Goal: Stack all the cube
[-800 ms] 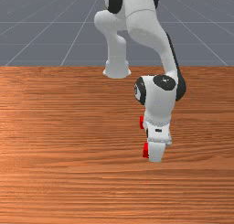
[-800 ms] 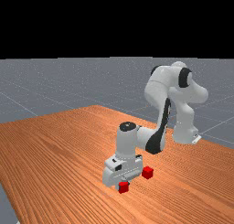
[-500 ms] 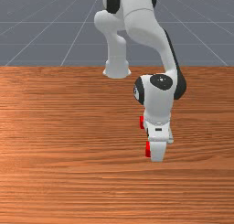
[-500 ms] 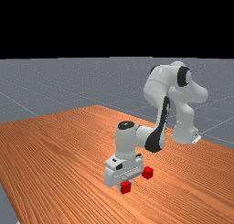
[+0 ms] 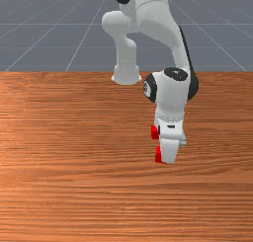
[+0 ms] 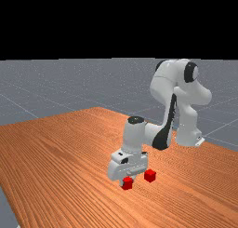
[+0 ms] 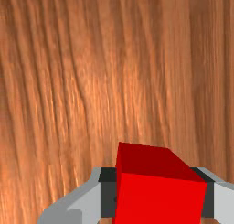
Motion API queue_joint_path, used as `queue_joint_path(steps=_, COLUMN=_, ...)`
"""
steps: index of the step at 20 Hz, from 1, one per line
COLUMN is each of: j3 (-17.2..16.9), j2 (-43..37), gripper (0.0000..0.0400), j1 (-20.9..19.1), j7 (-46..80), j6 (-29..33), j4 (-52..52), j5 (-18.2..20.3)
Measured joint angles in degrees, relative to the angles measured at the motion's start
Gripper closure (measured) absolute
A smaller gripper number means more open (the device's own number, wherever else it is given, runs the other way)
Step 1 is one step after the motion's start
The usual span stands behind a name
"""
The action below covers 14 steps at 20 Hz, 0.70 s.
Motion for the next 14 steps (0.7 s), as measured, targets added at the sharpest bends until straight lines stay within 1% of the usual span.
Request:
queue_joint_path(steps=2, j3=0.22, j2=-1.09, gripper=0.0197, j1=0.00, j7=-0.02, j6=0.09, j4=-1.90, j5=0.08)
queue_joint_path(steps=3, j3=-0.12, j2=-1.97, gripper=0.0197, j1=0.38, j7=0.46, j6=1.85, j4=-3.85, j5=-0.20)
queue_joint_path(steps=5, j3=0.10, j2=-3.00, gripper=0.0197, j1=0.40, j7=0.45, j6=1.91, j4=-5.67, j5=-0.12)
queue_joint_path(steps=7, j3=-0.19, j2=-4.11, gripper=0.0197, j1=0.82, j7=0.96, j6=3.72, j4=-8.07, j5=-0.41)
queue_joint_path(steps=8, j3=0.24, j2=-4.14, gripper=0.0197, j1=0.51, j7=0.54, j6=2.23, j4=-7.78, j5=-0.09)
queue_joint_path(steps=9, j3=-0.31, j2=-3.99, gripper=0.0197, j1=1.10, j7=1.14, j6=0.53, j4=-7.19, j5=-0.63)
queue_joint_path(steps=10, j3=-0.34, j2=-4.11, gripper=0.0197, j1=1.16, j7=1.20, j6=0.63, j4=-7.45, j5=-0.67)
queue_joint_path(steps=11, j3=0.15, j2=-4.49, gripper=0.0197, j1=0.70, j7=0.71, j6=2.23, j4=-8.36, j5=-0.20)
queue_joint_path(steps=12, j3=-0.53, j2=-5.16, gripper=0.0197, j1=1.31, j7=1.52, j6=4.94, j4=-10.12, j5=-0.75)
queue_joint_path(steps=14, j3=-0.85, j2=-6.05, gripper=0.0197, j1=1.72, j7=2.02, j6=6.50, j4=-12.09, j5=-1.04)
